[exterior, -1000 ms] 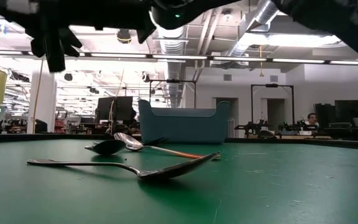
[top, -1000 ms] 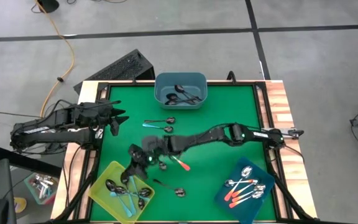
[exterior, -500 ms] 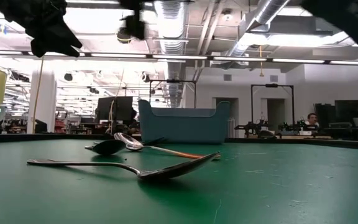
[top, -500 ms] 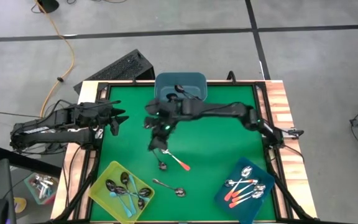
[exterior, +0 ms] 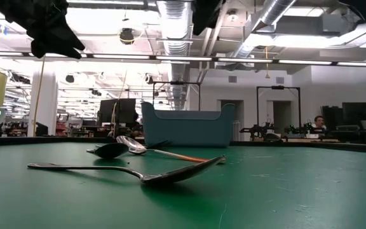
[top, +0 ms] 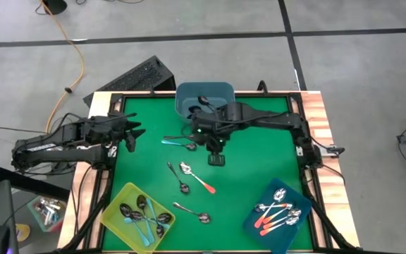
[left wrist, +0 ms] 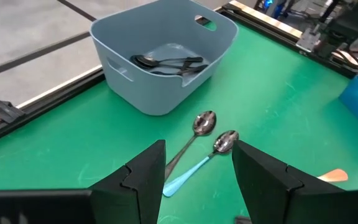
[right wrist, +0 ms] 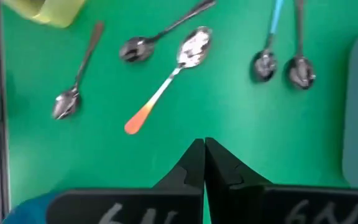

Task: Sort silverware by color (type)
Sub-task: Put the black spoon into the blue bin

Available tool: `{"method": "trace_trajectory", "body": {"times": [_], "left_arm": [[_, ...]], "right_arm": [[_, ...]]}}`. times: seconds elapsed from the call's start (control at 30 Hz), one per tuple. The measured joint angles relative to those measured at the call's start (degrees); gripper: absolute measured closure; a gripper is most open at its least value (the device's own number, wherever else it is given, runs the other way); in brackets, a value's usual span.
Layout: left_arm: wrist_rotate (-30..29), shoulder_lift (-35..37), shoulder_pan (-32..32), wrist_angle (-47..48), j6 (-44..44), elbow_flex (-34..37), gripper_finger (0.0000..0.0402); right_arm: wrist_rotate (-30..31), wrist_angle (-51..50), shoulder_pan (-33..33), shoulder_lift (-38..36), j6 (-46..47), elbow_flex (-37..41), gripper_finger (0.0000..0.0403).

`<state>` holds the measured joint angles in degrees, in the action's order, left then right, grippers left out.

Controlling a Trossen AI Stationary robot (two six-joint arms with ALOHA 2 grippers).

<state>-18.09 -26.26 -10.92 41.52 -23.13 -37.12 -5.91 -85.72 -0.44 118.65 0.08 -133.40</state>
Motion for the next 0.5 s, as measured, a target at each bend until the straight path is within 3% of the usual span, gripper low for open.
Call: {"method": "trace_trajectory", "body": {"times": [0.27,0.5], "left_arm": [[-2.7,0.0,0.0,-0.4,-1.6,0.0,0.0232],[-4.0,0.0,0.0,-1.0,-2.2,0.0,0.0232]], "right_arm": [[0.3,-4.3,2.2,-4.3,-3.1,1.3,0.0391],[1.6,-4.2,2.5,-18.4,-0.9,12.7,0.0391]]}}
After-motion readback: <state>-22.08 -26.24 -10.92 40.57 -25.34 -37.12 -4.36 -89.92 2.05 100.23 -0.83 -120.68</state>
